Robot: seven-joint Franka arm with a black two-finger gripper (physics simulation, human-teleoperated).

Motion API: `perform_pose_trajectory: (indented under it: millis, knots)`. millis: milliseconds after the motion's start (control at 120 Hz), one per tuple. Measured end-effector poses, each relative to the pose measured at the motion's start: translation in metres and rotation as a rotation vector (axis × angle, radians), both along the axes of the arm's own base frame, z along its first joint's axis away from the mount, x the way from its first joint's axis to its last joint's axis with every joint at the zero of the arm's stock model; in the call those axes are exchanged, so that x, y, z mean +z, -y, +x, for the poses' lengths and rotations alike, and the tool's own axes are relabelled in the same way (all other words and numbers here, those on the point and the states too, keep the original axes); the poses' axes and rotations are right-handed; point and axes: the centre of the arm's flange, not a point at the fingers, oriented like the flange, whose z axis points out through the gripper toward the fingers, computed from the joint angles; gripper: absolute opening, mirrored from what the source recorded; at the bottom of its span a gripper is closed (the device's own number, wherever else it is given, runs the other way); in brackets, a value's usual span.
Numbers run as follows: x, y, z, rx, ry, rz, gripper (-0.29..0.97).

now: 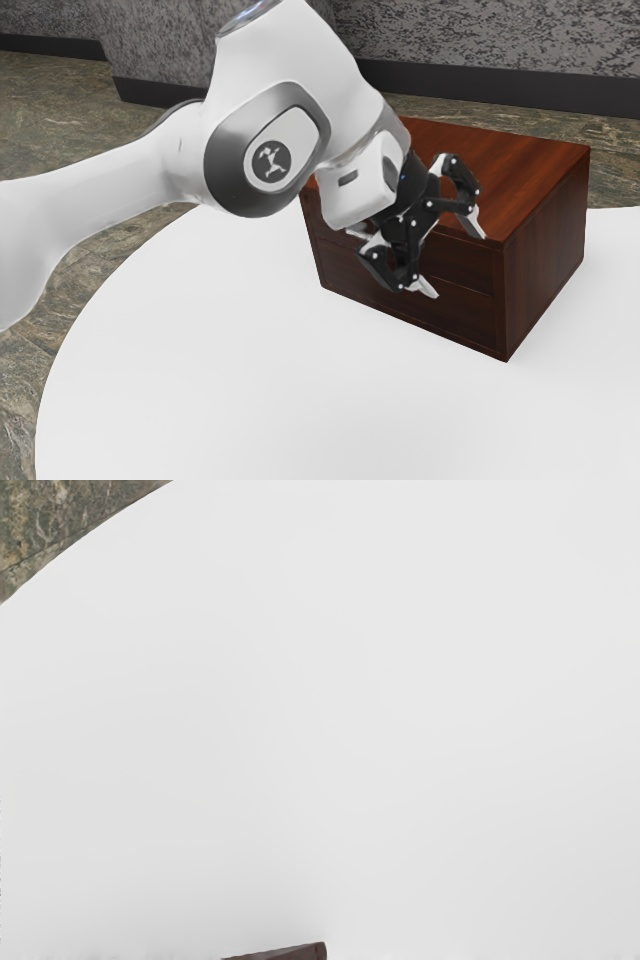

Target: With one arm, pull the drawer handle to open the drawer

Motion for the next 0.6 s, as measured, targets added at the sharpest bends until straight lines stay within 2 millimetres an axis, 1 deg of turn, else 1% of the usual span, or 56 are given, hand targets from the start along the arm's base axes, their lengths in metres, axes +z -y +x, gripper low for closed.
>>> perform_pose_trajectory:
  millis: [25, 50, 100, 150, 258, 292, 317, 375, 533, 600]
  knots:
    - [0.0, 0.003, -0.001, -0.008, 0.002, 0.003, 0.6]
    - [0.0, 0.001, 0.0, -0.007, 0.004, 0.008, 0.6]
    - [0.0, -0.014, 0.005, 0.012, 0.009, 0.018, 0.59]
    - [-0.002, -0.04, 0.011, 0.05, 0.01, 0.028, 0.59]
    - [-0.006, -0.108, 0.025, 0.153, 0.007, 0.044, 0.58]
    - [-0.007, -0.121, 0.026, 0.173, 0.006, 0.047, 0.58]
    - [-0.008, -0.128, 0.027, 0.181, 0.006, 0.049, 0.58]
    - [-0.009, -0.129, 0.027, 0.179, 0.006, 0.052, 0.58]
    - [-0.013, -0.104, 0.026, 0.131, 0.003, 0.057, 0.57]
    - [-0.018, -0.107, 0.029, 0.134, -0.005, 0.058, 0.57]
